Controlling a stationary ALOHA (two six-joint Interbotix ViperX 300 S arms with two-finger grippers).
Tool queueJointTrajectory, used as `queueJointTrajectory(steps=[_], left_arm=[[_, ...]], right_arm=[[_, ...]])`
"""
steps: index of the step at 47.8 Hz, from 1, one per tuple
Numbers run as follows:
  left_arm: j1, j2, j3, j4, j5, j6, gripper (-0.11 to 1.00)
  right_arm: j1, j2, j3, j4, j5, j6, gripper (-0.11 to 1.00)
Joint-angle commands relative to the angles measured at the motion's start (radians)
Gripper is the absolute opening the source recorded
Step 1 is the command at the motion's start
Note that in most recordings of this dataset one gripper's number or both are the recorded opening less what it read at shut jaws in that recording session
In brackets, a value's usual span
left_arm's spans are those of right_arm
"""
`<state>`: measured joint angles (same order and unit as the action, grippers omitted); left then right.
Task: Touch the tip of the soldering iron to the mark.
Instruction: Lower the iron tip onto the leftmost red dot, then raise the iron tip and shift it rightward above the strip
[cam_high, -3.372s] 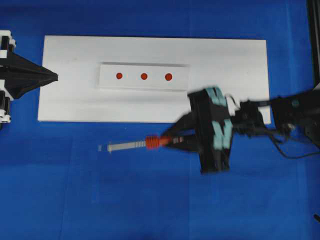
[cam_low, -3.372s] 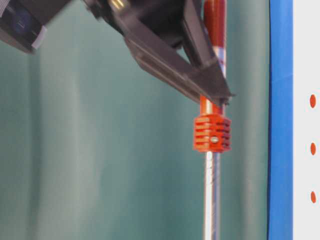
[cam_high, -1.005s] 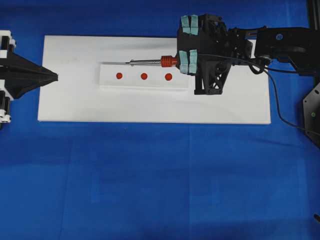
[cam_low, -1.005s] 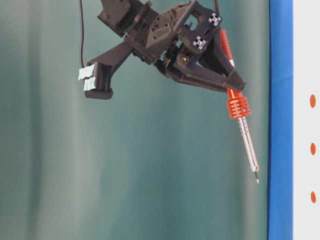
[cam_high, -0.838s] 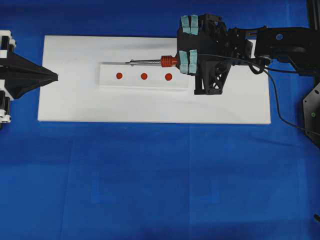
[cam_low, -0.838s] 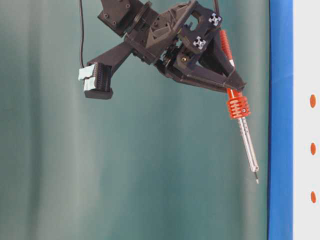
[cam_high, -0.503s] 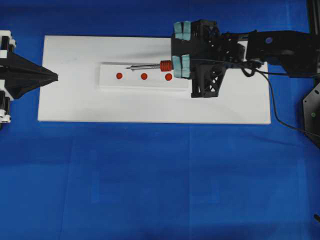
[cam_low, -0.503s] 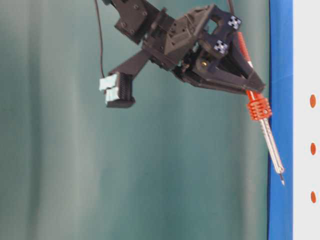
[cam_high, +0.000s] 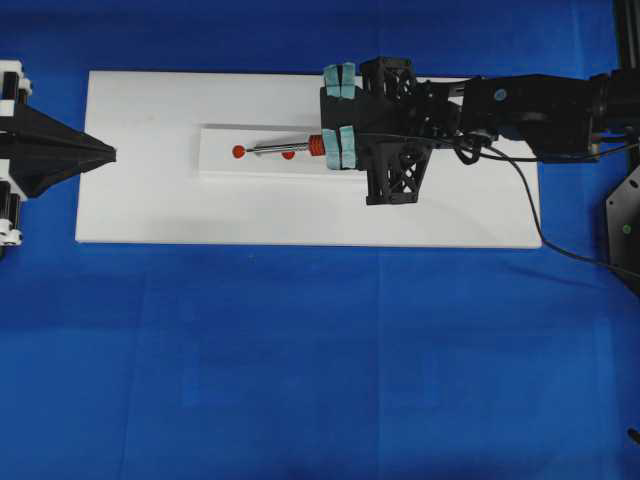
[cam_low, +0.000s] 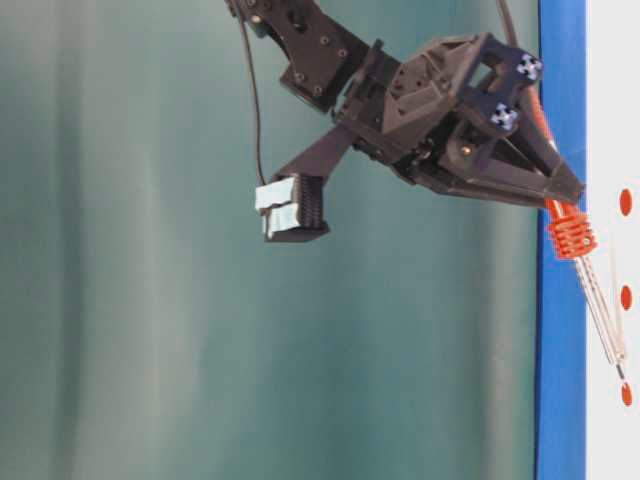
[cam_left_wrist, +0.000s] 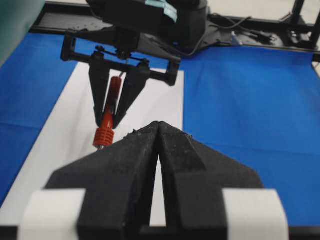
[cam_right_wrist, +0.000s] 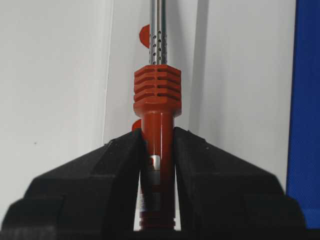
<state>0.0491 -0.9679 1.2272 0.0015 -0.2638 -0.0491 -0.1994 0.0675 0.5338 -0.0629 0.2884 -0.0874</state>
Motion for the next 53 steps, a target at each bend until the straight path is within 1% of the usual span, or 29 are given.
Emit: queueJointTrajectory(steps=[1, 53], left_arm=[[0.002, 0.005, -0.009, 0.000, -0.012, 0.000, 0.00], [0.002, 0.003, -0.009, 0.002, -0.012, 0.002, 0.00]], right_arm=[[0.002, -0.005, -0.029, 0.003, -0.012, 0.002, 0.06], [0.002, 0.011, -0.035, 0.003, -0.006, 0.002, 0.06]])
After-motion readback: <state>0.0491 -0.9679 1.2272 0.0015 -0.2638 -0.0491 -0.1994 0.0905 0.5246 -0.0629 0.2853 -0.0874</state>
